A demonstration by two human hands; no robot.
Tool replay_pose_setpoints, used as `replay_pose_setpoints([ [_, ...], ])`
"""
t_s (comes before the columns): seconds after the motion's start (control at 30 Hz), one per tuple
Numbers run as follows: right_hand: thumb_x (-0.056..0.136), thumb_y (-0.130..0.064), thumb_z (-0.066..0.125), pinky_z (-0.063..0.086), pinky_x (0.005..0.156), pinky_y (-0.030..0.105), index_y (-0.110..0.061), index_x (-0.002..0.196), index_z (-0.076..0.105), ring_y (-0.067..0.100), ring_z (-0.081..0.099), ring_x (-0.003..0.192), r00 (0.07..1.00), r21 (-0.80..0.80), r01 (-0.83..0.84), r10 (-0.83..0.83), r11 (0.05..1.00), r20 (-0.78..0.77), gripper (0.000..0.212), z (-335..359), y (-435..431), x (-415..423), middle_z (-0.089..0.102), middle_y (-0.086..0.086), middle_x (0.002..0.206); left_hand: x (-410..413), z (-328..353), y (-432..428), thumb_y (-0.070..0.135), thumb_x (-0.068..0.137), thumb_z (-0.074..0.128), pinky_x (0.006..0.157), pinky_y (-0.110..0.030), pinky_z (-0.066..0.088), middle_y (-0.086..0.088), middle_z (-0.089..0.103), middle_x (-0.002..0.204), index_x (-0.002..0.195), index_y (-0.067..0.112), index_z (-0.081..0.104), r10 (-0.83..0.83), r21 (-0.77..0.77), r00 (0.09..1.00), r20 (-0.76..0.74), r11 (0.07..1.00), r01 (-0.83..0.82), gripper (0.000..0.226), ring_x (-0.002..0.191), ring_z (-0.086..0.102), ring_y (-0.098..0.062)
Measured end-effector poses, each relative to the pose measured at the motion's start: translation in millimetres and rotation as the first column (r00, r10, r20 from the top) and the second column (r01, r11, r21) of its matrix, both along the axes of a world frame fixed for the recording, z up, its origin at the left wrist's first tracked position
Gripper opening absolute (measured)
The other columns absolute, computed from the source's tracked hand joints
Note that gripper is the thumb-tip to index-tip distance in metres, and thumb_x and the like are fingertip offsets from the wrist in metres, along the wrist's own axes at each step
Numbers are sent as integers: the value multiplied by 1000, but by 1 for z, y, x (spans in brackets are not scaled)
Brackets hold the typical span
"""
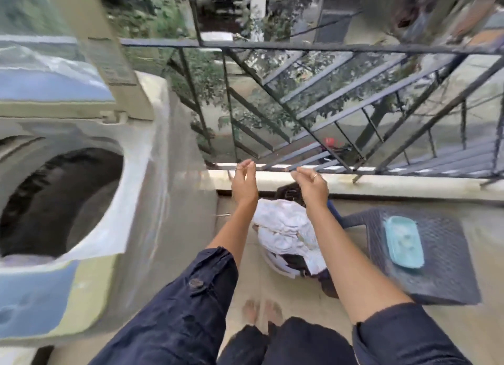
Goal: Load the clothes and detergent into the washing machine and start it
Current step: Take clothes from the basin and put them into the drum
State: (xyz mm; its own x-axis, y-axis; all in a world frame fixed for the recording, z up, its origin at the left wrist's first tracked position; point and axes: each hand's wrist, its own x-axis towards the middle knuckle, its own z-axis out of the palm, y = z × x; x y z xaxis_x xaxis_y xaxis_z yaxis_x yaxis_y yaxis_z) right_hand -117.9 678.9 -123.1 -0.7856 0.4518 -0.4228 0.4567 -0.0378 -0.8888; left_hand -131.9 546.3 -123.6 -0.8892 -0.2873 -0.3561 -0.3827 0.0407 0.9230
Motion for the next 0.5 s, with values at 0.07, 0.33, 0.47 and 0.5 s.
replay_pose_setpoints([
  [0.07, 80, -18, 71, 49, 84, 27, -14, 99, 66, 17, 61, 89, 999, -20, 36, -35, 999, 35, 20, -39, 23, 2, 66, 3, 92, -3, -35, 17, 31, 99, 45, 96, -24, 35, 0, 56, 127, 130, 16, 52, -84, -40, 995, 46, 996, 86, 36, 115, 50, -14],
  [0.33, 78, -26, 74, 45, 95, 33, -14, 113, 64, 19, 59, 103, 973, -12, 140, -135, 990, 185, 39, -211, 83, 11, 66, 6, 113, -23, -198, 76, 54, 96, 34, 115, -57, 18, -7, 24, 157, 152, 22, 12, -53, -202, 961, 270, 973, 111, 69, 144, 23, -30],
  [0.47, 76, -35, 75, 41, 105, 36, -15, 129, 55, 24, 51, 125, 941, 0, 166, -158, 986, 298, 60, -288, 94, 18, 55, 5, 134, -29, -273, 95, 59, 93, 36, 116, -55, 7, -6, 6, 161, 153, 27, 1, -82, -240, 902, 424, 950, 200, 76, 148, 3, -31],
  [0.5, 76, -36, 75, 40, 106, 34, -16, 134, 51, 25, 48, 128, 933, -6, 172, -161, 985, 323, 66, -301, 95, 19, 50, 5, 139, -29, -287, 96, 64, 91, 36, 116, -56, 4, -4, 0, 162, 152, 30, -2, -86, -252, 871, 484, 939, 233, 80, 148, -1, -32],
])
